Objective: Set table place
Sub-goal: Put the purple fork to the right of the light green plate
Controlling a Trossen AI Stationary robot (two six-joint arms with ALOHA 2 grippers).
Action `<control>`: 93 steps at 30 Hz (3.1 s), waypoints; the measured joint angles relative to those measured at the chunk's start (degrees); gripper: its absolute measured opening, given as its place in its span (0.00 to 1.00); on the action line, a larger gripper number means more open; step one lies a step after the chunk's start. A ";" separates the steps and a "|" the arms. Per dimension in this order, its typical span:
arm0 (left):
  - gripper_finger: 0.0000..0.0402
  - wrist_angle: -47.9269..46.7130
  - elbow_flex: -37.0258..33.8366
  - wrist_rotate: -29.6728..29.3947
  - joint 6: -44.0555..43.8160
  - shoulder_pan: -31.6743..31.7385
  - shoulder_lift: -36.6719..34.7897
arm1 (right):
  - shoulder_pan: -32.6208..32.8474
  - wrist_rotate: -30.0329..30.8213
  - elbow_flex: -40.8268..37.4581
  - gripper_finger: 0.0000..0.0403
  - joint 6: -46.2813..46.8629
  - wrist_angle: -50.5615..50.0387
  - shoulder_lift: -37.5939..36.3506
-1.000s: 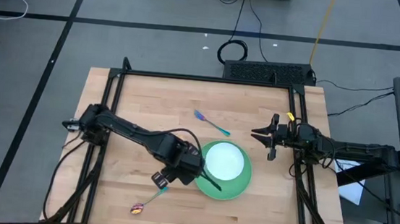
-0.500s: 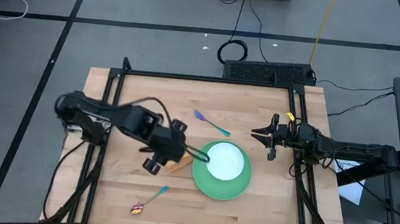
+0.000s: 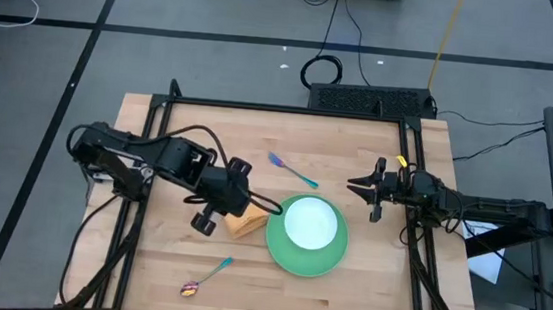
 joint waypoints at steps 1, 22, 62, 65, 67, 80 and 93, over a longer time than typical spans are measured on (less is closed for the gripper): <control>0.02 -0.01 0.00 -0.02 -0.02 0.00 0.02 | 0.00 0.00 -0.01 0.17 0.00 0.00 -0.02; 0.00 -3.27 -0.04 -6.07 -5.04 -0.95 -7.40 | 0.00 0.00 -0.01 0.17 0.02 0.00 -0.02; 0.00 25.77 -30.45 -8.57 -11.95 -2.58 -44.74 | 0.00 0.00 0.01 0.17 0.90 -0.02 0.00; 0.00 25.66 -30.58 -8.57 -12.02 -2.58 -45.27 | 0.00 0.00 0.01 0.17 0.83 -0.02 0.00; 0.00 25.37 -30.60 -8.57 -12.01 -2.58 -45.47 | 0.00 0.00 -0.01 0.17 0.76 -0.02 0.00; 0.00 42.99 -46.18 -3.81 0.36 -1.77 -51.99 | 0.00 0.00 -0.01 0.17 1.18 -0.02 0.00; 0.00 52.63 -62.45 -2.96 -0.33 1.36 -67.56 | 0.00 0.00 -0.01 0.17 0.91 -0.04 0.00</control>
